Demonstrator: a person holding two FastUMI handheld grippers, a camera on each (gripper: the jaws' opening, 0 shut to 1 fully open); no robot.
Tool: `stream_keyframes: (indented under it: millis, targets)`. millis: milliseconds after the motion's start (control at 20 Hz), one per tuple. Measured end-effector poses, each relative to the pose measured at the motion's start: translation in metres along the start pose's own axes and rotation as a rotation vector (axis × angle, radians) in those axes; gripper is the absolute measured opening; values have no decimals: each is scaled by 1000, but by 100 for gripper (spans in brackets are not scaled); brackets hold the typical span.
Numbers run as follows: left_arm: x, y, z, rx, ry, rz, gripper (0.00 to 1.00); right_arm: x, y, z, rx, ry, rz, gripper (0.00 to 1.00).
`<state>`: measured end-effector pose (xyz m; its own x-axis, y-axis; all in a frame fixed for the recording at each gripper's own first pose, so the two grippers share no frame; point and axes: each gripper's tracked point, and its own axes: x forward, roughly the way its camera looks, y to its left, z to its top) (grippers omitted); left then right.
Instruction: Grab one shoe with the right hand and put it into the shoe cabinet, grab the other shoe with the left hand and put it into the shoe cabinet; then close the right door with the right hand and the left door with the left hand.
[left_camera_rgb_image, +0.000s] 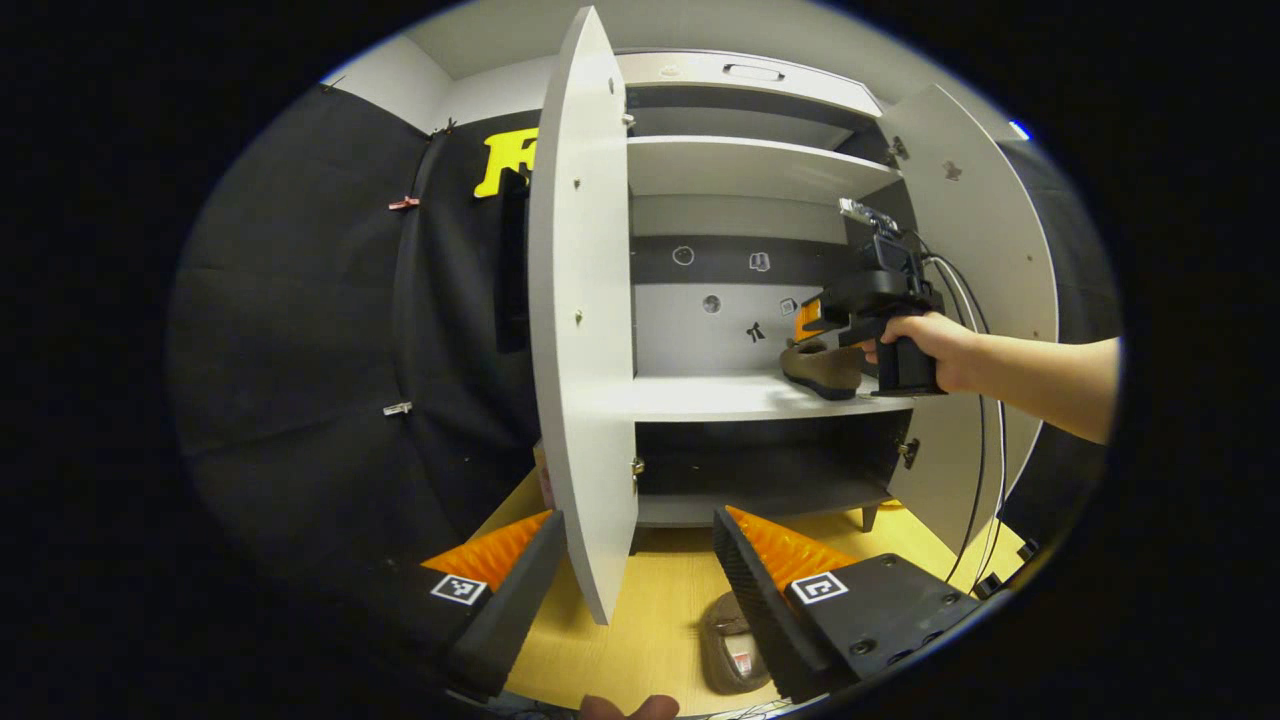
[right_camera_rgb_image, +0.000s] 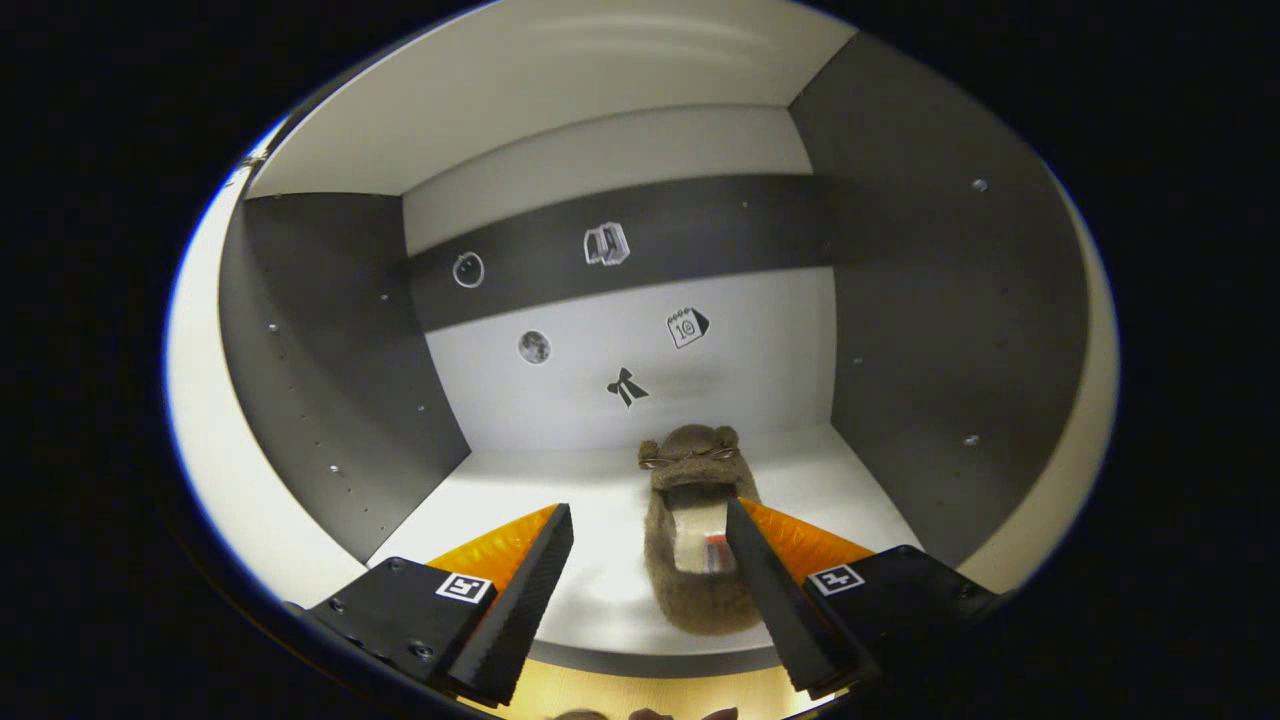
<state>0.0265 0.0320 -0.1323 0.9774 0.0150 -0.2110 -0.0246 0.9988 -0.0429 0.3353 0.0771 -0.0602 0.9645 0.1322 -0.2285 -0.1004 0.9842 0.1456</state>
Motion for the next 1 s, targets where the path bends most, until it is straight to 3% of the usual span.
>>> stream_keyframes:
  millis: [400, 700, 1000]
  targets:
    - [12, -46, -91, -22, 148, -136, 95, -178, 27, 41, -46, -223, 49, 98]
    - [22, -78, -191, -18, 348, -238, 92, -261, -2, 54, -21, -264, 34, 98]
    - [66, -83, -262, -29, 481, -239, 74, -318, -51, 52, -25, -291, -31, 98]
